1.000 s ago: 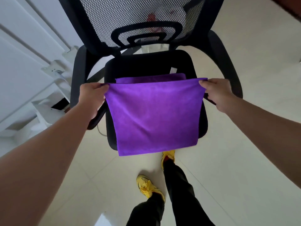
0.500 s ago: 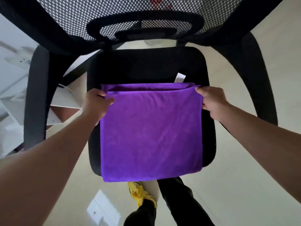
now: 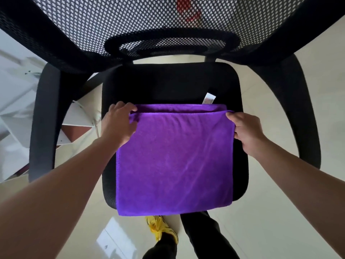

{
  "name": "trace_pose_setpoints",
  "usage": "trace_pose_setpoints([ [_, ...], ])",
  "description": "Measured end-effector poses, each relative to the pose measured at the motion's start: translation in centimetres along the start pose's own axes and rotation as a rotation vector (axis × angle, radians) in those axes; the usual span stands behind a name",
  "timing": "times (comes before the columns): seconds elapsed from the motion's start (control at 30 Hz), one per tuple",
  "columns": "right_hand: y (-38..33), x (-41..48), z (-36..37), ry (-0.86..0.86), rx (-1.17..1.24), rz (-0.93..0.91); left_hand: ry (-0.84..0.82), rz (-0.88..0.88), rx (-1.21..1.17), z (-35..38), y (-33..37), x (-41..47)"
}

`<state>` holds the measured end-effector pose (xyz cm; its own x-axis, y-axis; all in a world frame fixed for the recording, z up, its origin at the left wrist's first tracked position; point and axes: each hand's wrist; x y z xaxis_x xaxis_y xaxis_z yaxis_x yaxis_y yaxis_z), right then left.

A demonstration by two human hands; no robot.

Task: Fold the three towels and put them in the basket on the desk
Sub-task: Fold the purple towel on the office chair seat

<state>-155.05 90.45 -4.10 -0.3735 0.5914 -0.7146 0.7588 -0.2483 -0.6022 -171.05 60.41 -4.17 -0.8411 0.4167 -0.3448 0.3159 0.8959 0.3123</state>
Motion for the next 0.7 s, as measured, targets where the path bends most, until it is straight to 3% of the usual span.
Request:
trace_pose_setpoints([
  [0.2, -0.4, 0.2, -0.5, -0.005, 0.026, -0.042, -0.143, -0.148, -0.045, -0.3, -1.2, 1.1],
  [0.33, -0.9, 0.2, -0.8, 0.01, 0.032, -0.103, -0.199, -0.264, -0.549, -3.3, -1.7, 1.3],
  [0.4, -1.0, 0.4, -0.4, 0.022, 0.014, -0.124, -0.189, -0.358, -0.719, -4.2, -2.2, 1.5],
  [0.7, -0.7, 4.5, 1.8, 0.159, -0.281, -0.197, -0.034, -0.575, -0.886, 0.1, -3.0, 5.2],
])
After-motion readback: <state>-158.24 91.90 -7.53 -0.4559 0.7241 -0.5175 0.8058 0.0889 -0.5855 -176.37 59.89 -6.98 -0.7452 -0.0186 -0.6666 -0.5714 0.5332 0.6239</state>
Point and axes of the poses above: each hand's wrist, its own x-axis towards the middle knuckle, its own z-axis out of the palm, y = z × x, and after that the axes turned 1 degree about -y, right-handed
